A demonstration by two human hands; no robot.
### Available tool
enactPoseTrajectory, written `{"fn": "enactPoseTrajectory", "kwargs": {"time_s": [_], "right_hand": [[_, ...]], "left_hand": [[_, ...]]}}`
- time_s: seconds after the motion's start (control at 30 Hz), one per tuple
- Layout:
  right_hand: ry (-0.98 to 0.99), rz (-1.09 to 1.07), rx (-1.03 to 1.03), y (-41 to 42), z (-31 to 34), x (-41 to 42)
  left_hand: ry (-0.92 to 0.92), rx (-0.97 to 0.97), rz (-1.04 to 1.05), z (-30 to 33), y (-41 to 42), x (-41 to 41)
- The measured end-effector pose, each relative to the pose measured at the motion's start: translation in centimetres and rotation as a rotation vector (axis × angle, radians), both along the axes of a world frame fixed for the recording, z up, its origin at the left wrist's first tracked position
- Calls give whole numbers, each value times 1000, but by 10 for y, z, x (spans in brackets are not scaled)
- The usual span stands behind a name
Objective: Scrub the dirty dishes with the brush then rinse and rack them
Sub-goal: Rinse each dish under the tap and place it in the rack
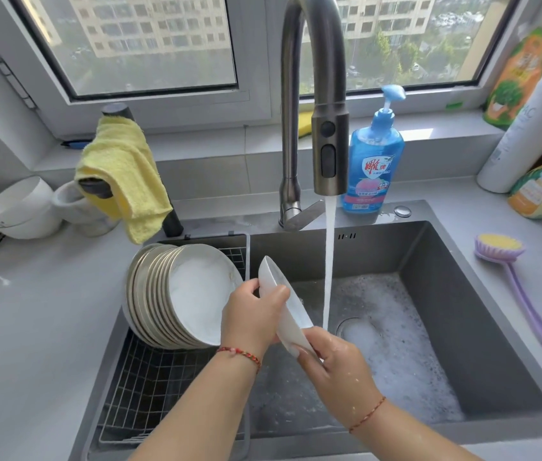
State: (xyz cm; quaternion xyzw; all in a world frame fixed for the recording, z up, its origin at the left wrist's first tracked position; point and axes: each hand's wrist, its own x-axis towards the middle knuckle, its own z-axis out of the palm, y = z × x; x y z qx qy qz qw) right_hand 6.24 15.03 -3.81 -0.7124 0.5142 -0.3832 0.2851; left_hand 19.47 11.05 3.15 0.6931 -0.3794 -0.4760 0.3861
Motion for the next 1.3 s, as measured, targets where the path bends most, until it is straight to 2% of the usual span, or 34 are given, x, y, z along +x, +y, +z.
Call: {"fn": "enactPoseTrajectory", "kwargs": {"time_s": [0.3, 0.43, 0.57, 0.67, 0.8, 1.0, 1.3], "right_hand": [[-95, -93, -36, -5, 23, 11], [-209, -152, -34, -13, 53, 23], [-396, -105, 33, -18, 84, 44], [-463, -86, 100, -25, 94, 66], [-436, -56, 117, -33, 92, 98], [-304, -55, 133, -46, 73, 141], [-87, -111, 165, -55, 35, 173]], "left_hand": [[93, -19, -27, 7, -4, 10], [183, -74, 126, 16, -1, 29], [165, -133, 348, 12, 4, 62], [145, -175, 421, 4, 10, 86], [145, -258, 315, -4, 18, 105], [301, -256, 201, -3, 24, 117], [465, -272, 172, -13, 24, 141]]}}
